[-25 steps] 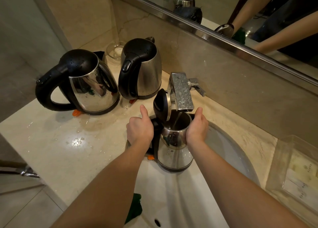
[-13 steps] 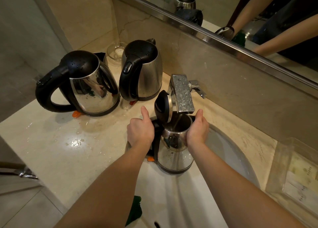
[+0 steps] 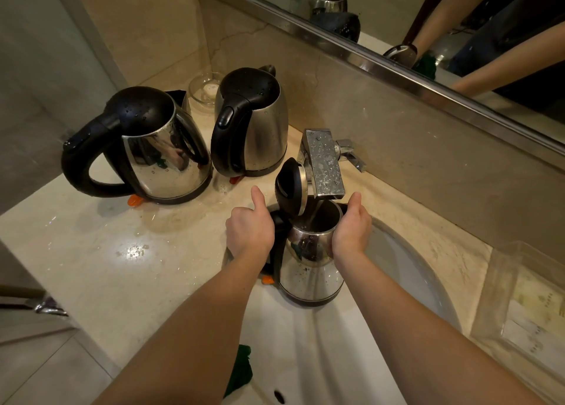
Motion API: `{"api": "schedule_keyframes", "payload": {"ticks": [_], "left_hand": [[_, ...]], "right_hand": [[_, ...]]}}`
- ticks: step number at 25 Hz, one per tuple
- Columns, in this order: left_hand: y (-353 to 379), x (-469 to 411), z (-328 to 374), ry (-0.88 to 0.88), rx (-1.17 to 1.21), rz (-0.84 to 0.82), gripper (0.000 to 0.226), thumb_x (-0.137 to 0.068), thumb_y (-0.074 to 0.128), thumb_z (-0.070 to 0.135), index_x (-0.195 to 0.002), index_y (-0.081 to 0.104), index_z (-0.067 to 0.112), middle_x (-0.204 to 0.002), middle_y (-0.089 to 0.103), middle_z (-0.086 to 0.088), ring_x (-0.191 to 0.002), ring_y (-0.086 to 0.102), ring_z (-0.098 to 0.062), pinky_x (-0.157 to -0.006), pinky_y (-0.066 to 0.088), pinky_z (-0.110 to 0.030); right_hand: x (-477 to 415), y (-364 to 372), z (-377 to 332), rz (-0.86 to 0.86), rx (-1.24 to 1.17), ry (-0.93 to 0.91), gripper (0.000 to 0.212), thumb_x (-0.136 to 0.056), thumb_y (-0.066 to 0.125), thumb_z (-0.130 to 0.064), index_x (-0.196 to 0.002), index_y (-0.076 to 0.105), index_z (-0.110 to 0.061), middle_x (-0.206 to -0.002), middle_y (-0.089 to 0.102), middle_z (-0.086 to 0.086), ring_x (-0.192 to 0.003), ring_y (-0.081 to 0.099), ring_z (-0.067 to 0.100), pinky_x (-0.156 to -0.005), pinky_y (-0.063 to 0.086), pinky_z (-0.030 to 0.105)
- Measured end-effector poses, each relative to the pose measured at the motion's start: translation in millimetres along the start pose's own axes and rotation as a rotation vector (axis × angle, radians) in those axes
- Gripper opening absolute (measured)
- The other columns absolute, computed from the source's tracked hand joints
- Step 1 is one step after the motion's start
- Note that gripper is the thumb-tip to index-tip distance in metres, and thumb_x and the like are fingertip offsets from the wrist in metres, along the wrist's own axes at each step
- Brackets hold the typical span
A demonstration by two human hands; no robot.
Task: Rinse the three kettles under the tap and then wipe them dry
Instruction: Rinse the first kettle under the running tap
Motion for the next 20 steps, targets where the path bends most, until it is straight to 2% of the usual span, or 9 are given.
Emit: {"api": "schedule_keyframes", "payload": {"ticks": [7, 20], "left_hand": [[-2.2, 2.7, 2.0, 0.016, 0.013, 0.000, 0.065, -0.100, 0.028, 0.060, -0.061, 0.043, 0.011, -0.063, 0.049, -0.007, -0.058, 0.048, -0.019, -0.059, 0.038, -0.035], [3.4, -3.7, -3.3, 0.003, -0.005, 0.005, 0.064, -0.098, 0.028, 0.063, -0.062, 0.043, 0.013, -0.063, 0.048, -0.006, -0.058, 0.047, -0.017, -0.058, 0.037, -0.034]], "right_hand": [[-0.3, 0.6, 0.6, -0.003, -0.002, -0.001, 0.053, -0.101, 0.030, -0.051, -0.104, 0.064, -0.010, -0.097, 0.063, 0.005, -0.097, 0.059, 0.025, -0.089, 0.044, 0.041], [0.6, -0.2, -0.3, -0.003, 0.003, 0.003, 0.054, -0.101, 0.030, -0.050, -0.109, 0.064, -0.008, -0.100, 0.063, 0.006, -0.097, 0.059, 0.024, -0.088, 0.043, 0.041]]}}
Point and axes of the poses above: each hand's wrist, its own x-axis away from the middle knuckle, its own y-axis out of the palm, z = x × y, the point moved 6 cm from there along -x, towards the middle knuckle
